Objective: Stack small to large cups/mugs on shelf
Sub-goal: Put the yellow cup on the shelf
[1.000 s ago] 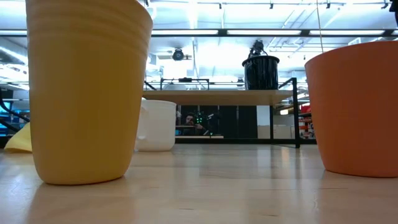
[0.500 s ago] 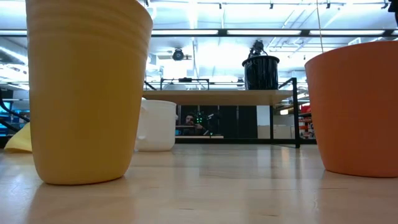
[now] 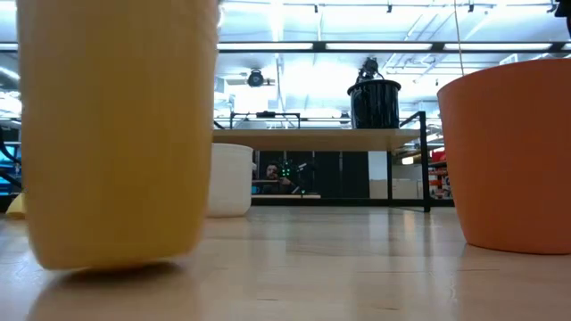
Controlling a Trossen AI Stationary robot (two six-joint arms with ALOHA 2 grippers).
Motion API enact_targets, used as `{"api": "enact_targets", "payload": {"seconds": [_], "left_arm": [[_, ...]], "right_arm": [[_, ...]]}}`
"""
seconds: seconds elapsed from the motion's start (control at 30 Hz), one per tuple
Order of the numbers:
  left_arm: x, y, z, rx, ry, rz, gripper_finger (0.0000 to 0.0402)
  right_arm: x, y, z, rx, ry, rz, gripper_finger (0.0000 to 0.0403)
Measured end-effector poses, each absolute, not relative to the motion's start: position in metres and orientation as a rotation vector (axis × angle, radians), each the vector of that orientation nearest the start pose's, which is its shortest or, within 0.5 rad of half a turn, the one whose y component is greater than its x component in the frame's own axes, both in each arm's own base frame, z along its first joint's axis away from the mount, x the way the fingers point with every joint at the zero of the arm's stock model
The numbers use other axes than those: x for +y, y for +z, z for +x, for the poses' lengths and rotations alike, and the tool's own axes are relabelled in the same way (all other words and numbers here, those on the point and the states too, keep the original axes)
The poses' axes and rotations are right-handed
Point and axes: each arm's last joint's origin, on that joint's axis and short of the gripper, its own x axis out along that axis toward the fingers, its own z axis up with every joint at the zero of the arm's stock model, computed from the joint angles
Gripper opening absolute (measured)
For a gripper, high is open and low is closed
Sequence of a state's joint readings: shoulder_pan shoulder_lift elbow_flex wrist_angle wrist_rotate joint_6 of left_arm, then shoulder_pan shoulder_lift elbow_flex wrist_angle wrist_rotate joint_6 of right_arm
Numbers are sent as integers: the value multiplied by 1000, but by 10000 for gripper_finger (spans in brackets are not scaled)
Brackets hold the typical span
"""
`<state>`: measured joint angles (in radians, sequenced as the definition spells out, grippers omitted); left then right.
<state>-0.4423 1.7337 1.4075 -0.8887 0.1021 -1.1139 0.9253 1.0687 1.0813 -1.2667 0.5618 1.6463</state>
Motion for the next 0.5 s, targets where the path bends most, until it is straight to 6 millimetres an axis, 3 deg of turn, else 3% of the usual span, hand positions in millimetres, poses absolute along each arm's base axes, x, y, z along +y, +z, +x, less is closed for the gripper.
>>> {"api": "enact_targets", "payload": {"seconds": [0.5], "left_arm": [[-149, 253, 313, 1307, 247, -748, 105]], "right_arm": [[123, 311, 113, 824, -464, 662, 87]]}}
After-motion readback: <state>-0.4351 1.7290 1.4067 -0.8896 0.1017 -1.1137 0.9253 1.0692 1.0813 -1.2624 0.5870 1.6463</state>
